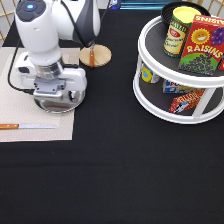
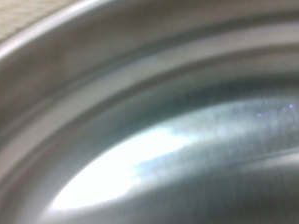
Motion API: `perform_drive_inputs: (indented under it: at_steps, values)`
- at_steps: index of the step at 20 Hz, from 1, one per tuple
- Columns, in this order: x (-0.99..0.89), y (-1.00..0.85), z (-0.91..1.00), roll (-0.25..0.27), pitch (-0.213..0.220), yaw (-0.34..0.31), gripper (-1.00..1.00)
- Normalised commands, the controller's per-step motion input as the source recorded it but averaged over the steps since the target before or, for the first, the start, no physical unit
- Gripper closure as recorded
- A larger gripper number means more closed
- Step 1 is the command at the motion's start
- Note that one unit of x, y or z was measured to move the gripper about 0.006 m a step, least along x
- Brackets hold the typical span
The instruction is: Arrange plate and fork
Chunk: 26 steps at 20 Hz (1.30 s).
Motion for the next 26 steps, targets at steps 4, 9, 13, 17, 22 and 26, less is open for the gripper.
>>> perform_drive_inputs:
  at_steps: [4,9,13,17,22,26]
  values:
    - [0.01,-0.97,0.03,0.029,0.020,0.006,-1.00]
    - [0.01,-0.96,0.01,0.023,0.027,0.000,-1.00]
    - [0.11,-0.86,0.01,0.002,0.038,0.000,-1.00]
    - [0.25,-0.70,0.05,0.000,0.027,0.000,-1.00]
    - [0.26,-0.37,0.17,-0.017,0.040,0.000,-1.00]
    - [0.04,0.19,0.53,-0.040,0.096,0.013,-1.00]
